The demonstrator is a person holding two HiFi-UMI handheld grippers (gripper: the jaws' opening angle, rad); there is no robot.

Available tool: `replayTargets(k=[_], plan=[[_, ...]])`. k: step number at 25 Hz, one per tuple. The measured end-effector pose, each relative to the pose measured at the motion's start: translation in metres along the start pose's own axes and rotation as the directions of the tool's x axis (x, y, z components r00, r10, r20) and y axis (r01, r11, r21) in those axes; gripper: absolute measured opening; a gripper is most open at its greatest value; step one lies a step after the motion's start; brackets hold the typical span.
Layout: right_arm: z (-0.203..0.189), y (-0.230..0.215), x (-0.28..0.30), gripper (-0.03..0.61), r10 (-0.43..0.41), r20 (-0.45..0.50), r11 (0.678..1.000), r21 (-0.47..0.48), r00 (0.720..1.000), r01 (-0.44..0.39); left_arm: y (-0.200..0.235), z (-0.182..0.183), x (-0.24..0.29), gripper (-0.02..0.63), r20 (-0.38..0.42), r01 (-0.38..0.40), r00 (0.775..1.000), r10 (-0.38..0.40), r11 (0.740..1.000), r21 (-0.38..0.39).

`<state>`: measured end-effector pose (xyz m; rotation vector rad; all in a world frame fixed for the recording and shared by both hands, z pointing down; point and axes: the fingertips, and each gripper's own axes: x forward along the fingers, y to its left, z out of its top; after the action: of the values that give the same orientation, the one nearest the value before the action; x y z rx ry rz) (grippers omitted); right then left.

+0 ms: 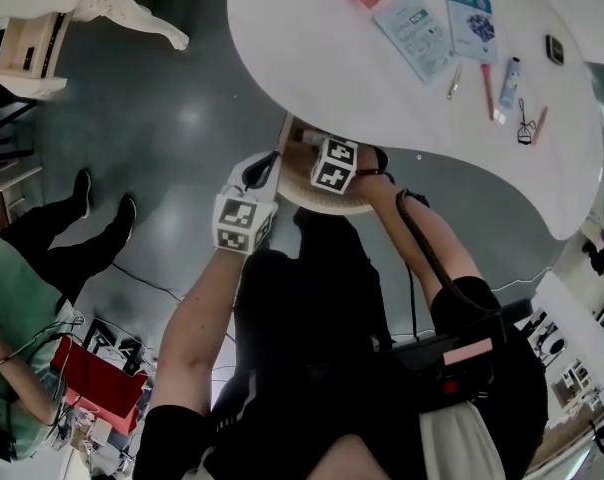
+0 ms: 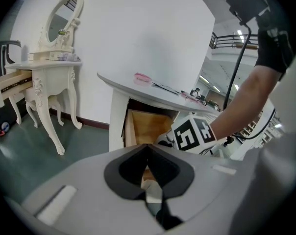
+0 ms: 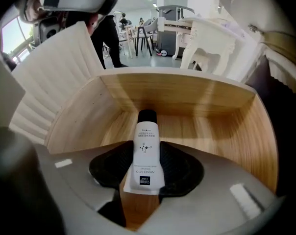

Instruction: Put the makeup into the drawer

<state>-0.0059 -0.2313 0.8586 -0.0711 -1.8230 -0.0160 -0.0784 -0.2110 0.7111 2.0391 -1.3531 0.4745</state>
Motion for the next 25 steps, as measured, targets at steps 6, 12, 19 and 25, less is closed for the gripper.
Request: replayTargets(k=[6, 12, 19, 25], plan=[[-0.005, 0.0, 0.017, 0.178, 0.004, -0.053, 1.0, -0.001, 0.999, -0.004, 0.006, -0.002, -0.012, 0.0, 0.015, -0.021, 1.0, 0.021, 1.0, -0.018], [-0.006, -0.001, 0.022, 0.187, -0.007, -0.072, 0.999, 0.032, 0.997, 0.009, 0.008, -0.002, -0.023, 0.0, 0.03, -0.033, 0.999, 0.034, 0.999, -0.035], [-0.003, -0.003, 0.006, 0.272, -0.051, -0.08, 0.999, 0.01, 0.996, 0.051, 0.009, 0.004, -0.043, 0.0, 0.053, -0.033, 0.998, 0.035, 0.999, -0.034], [0.019, 0.009, -0.032, 0.185, -0.091, -0.025, 0.995, -0.039, 0.995, 0.09, 0.007, 0.02, -0.068, 0.0, 0.088, -0.021, 0.996, 0.023, 1.0, -0.02]])
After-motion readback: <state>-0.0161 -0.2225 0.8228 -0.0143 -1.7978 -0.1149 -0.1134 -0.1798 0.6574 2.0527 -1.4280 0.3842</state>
